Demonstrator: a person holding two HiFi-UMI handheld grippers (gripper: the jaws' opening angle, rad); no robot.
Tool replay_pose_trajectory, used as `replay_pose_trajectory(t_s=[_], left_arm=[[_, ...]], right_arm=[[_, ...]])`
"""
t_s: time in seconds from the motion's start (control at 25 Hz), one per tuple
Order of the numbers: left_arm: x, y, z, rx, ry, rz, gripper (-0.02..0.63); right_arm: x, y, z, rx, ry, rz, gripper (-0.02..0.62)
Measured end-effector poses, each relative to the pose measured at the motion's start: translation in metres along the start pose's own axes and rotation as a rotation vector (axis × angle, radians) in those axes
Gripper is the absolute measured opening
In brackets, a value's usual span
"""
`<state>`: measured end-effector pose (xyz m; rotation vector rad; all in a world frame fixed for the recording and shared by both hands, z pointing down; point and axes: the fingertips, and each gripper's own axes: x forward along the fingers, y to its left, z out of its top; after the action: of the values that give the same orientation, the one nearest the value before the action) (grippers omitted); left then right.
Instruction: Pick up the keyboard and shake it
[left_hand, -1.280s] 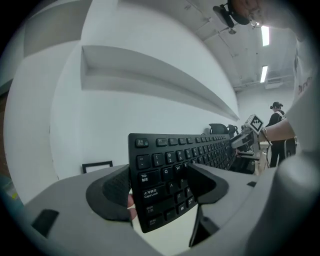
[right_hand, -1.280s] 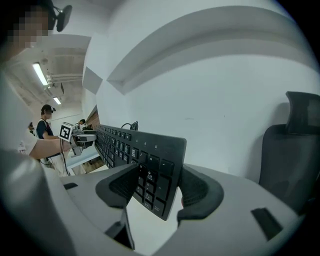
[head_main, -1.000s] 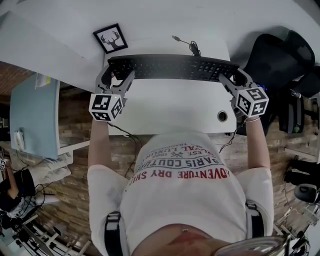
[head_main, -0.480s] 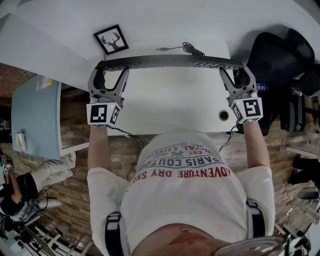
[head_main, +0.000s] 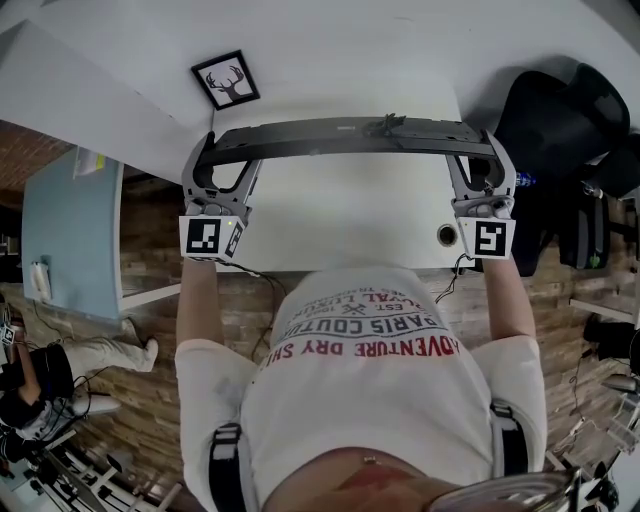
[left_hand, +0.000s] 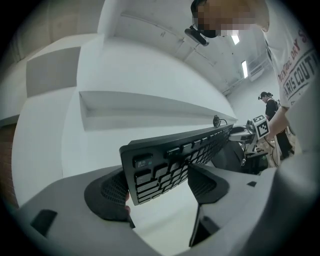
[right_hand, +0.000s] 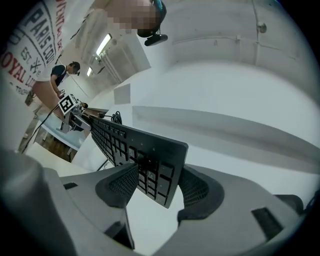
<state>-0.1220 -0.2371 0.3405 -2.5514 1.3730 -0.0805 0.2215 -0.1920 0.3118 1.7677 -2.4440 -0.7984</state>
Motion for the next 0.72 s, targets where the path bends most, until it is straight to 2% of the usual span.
replay_pose_trajectory(t_s=[0.2,0.32,0.56,0.72], left_arm=[[0.001,-0.002,0.000,-0.005,0.002,-0.002,0.354],[0.002,-0.001,0.002,0.001,0.010,0.000,0.354],[0.009,-0.006,-0.003,-0.024,0.104,-0.011,0.354],[0.009,-0.011,-0.019,-0.049,0.174,-0.036,0.354]], right_arm=[[-0.004,0.000,-0.006,0.020,0.027,-0.008,0.267],[-0.008,0.001,-0.024,0.049,0.106,0.033,0.267],[-0.008,0.001,-0.050,0.179,0.242,0.094,0.267],[-0.012,0.010,-0.082,0.315,0.388,0.166,0.265]])
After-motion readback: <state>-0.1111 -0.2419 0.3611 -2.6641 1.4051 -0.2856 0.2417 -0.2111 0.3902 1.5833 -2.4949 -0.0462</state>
